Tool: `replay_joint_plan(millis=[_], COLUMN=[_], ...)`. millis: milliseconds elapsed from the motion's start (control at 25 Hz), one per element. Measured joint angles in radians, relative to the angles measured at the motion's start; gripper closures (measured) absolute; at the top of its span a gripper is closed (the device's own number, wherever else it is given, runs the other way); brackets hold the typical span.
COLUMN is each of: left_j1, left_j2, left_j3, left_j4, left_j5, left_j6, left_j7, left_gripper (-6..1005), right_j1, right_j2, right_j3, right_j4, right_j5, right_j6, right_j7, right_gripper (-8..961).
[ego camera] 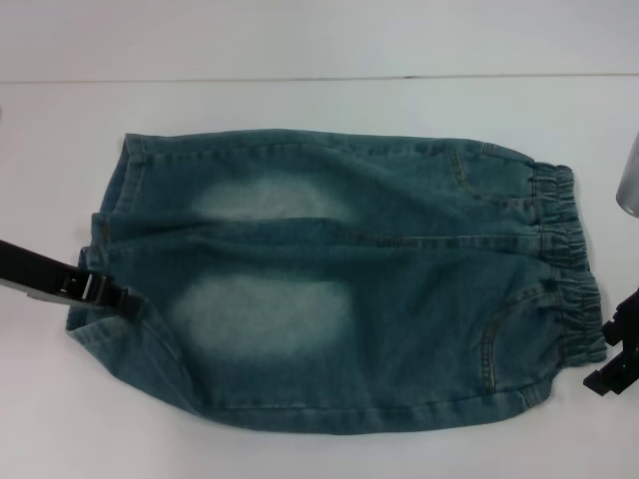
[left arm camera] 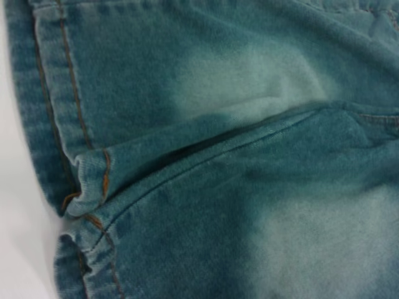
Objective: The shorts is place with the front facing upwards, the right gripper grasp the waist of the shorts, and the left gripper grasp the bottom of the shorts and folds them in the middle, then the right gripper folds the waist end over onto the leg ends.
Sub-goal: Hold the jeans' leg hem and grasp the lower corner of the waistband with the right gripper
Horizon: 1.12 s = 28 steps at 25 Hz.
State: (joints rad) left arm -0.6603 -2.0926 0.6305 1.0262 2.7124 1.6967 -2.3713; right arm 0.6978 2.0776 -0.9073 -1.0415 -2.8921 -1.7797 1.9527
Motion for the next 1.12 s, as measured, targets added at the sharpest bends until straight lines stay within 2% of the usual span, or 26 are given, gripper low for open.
replay_joint_plan(millis=[560, 760, 1000, 1120], left_j1=[-0.003, -0.004, -0.001, 0.000], left_j2=[0.005, 0.006, 0.004, 0.003], left_j3=[0.000, 0.000, -0.004, -0.009], left_j4=[-0.048, -0.048, -0.048, -0.048], left_j5=[0.000, 0.000, 0.000, -0.010], left_j6=[-0.031, -0.031, -0.031, -0.026], left_j7=[0.018, 0.021, 0.024, 0.025], left_gripper=[971, 971, 972, 972], right_j1=[0.003, -0.001, -0.011, -0.016], right_j2=[-0.005, -0.009, -0.002, -0.003], right_j3=[0.052, 0.055, 0.059, 0.078], right_j4=[-0.008, -0.002, 0.001, 0.001], right_j5=[0.053, 0.096, 0.112, 0.125], right_j6=[0.002, 0.011, 0.023, 0.025], right_j7=[-0.012, -0.012, -0.012, -0.019], right_gripper=[423, 670, 890, 887])
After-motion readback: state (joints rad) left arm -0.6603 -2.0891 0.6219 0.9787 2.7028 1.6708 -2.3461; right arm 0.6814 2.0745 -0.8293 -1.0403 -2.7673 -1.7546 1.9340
